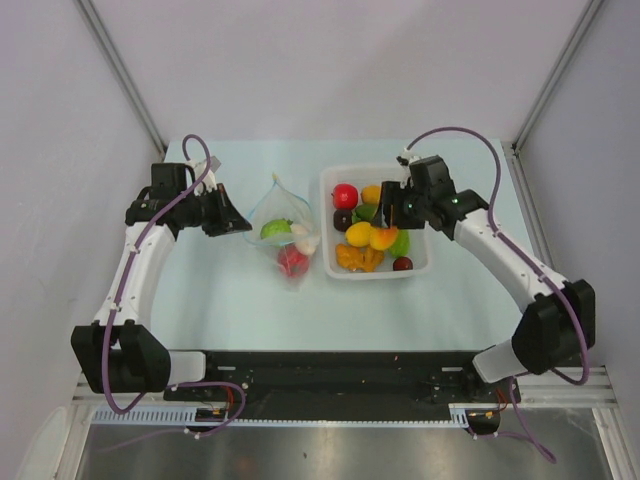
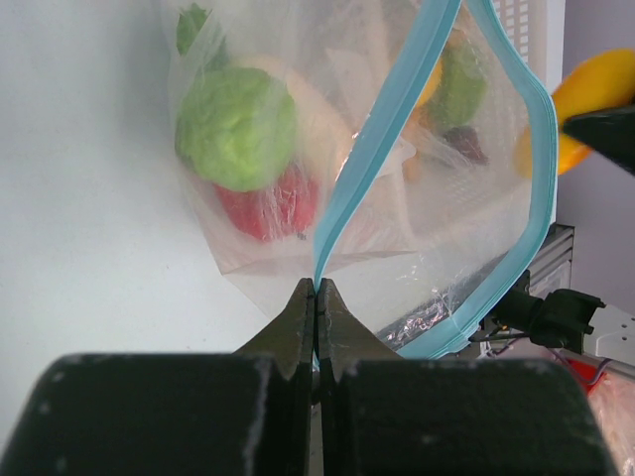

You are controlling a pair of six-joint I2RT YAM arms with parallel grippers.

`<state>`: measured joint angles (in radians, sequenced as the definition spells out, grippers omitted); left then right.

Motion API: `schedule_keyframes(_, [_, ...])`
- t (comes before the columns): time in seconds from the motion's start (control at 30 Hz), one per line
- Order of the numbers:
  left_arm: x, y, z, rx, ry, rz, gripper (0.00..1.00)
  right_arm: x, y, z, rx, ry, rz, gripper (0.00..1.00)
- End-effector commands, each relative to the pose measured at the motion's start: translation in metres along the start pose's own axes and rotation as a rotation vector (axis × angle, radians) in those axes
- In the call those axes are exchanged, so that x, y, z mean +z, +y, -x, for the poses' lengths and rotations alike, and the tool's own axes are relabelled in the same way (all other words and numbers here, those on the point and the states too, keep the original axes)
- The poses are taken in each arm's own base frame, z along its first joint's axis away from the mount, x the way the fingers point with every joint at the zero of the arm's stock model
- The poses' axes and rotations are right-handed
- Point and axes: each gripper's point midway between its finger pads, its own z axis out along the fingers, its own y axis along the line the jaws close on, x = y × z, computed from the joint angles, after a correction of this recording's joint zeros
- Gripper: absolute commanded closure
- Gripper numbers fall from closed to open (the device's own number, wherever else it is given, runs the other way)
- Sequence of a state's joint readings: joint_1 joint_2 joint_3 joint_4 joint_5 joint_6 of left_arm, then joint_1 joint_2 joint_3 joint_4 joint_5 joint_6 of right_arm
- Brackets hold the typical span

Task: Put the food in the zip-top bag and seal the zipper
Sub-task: Pick up the fake fruit from the bin, then place the fake fruit in the zipper food storage bag.

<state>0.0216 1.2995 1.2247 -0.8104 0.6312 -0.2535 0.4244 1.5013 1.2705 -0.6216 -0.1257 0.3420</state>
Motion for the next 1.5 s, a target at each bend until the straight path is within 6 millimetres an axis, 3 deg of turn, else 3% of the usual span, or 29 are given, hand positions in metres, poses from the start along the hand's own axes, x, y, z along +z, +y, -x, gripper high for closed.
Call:
schedule_keyframes(0.0, [-0.008, -0.01, 0.003, 0.044, -0.029, -0.027, 1.0, -0.071, 0.088, 0.084, -0.21, -0.378, 0.307, 0.75])
schedule_keyframes(0.07, [-0.009, -0.012, 0.004, 0.048, -0.031, -0.031, 1.0, -0.098, 0.12, 0.104, -0.324, -0.505, 0.381, 0.75])
schedule_keyframes(0.1, [-0.009, -0.013, 0.005, 0.049, -0.033, -0.035, 1.0, -0.117, 0.153, 0.11, -0.396, -0.59, 0.457, 0.75])
schedule_keyframes(0.2, [-0.011, -0.016, 0.008, 0.056, -0.038, -0.039, 1.0, -0.148, 0.2, 0.118, -0.557, -0.751, 0.553, 0.74])
schedule_keyframes(0.23, [-0.012, -0.017, 0.008, 0.057, -0.039, -0.044, 1.0, -0.15, 0.221, 0.107, -0.605, -0.757, 0.601, 0.74])
schedule_keyframes(0.27, [-0.012, -0.017, 0.009, 0.056, -0.038, -0.044, 1.0, -0.16, 0.238, 0.11, -0.645, -0.824, 0.631, 0.74])
schedule_keyframes(0.33, [-0.012, -0.018, 0.009, 0.057, -0.034, -0.047, 1.0, -0.153, 0.266, 0.093, -0.721, -0.826, 0.675, 0.75])
schedule_keyframes(0.4, [-0.012, -0.019, 0.009, 0.061, -0.037, -0.049, 1.0, -0.144, 0.278, 0.088, -0.757, -0.842, 0.671, 0.76])
schedule_keyframes(0.43, [-0.012, -0.019, 0.008, 0.058, -0.035, -0.049, 1.0, -0.128, 0.286, 0.078, -0.777, -0.819, 0.666, 0.76])
schedule_keyframes(0.57, [-0.012, -0.019, 0.008, 0.058, -0.039, -0.051, 1.0, -0.097, 0.296, 0.073, -0.819, -0.811, 0.648, 0.73])
schedule_keyframes(0.77, [-0.013, -0.021, 0.009, 0.066, -0.043, -0.053, 1.0, -0.056, 0.293, 0.061, -0.852, -0.749, 0.585, 0.58])
schedule_keyframes(0.87, [-0.013, -0.02, 0.008, 0.065, -0.042, -0.051, 1.0, -0.047, 0.288, 0.063, -0.85, -0.743, 0.544, 0.37])
schedule_keyframes(0.9, [-0.013, -0.02, 0.008, 0.065, -0.042, -0.052, 1.0, -0.047, 0.286, 0.063, -0.847, -0.743, 0.536, 0.23])
schedule_keyframes(1.0, [-0.013, -0.02, 0.008, 0.066, -0.043, -0.05, 1.0, -0.06, 0.285, 0.068, -0.834, -0.759, 0.534, 0.01])
schedule_keyframes(1.17, [-0.014, -0.021, 0.008, 0.068, -0.042, -0.052, 1.0, -0.094, 0.275, 0.075, -0.796, -0.761, 0.547, 0.0])
schedule_keyframes(1.2, [-0.013, -0.02, 0.008, 0.067, -0.041, -0.051, 1.0, -0.101, 0.263, 0.086, -0.771, -0.765, 0.538, 0.0])
schedule_keyframes(1.3, [-0.014, -0.021, 0.008, 0.07, -0.044, -0.053, 1.0, -0.093, 0.229, 0.088, -0.698, -0.661, 0.508, 0.0])
schedule_keyframes(1.33, [-0.014, -0.022, 0.008, 0.072, -0.044, -0.056, 1.0, -0.084, 0.202, 0.094, -0.666, -0.614, 0.451, 0.0])
schedule_keyframes(1.4, [-0.014, -0.022, 0.008, 0.075, -0.047, -0.056, 1.0, -0.076, 0.18, 0.092, -0.596, -0.533, 0.456, 0.0])
schedule_keyframes(1.43, [-0.013, -0.021, 0.007, 0.073, -0.044, -0.056, 1.0, -0.063, 0.147, 0.094, -0.549, -0.463, 0.412, 0.0])
schedule_keyframes(1.47, [-0.014, -0.022, 0.008, 0.075, -0.047, -0.055, 1.0, -0.055, 0.134, 0.09, -0.529, -0.415, 0.408, 0.0])
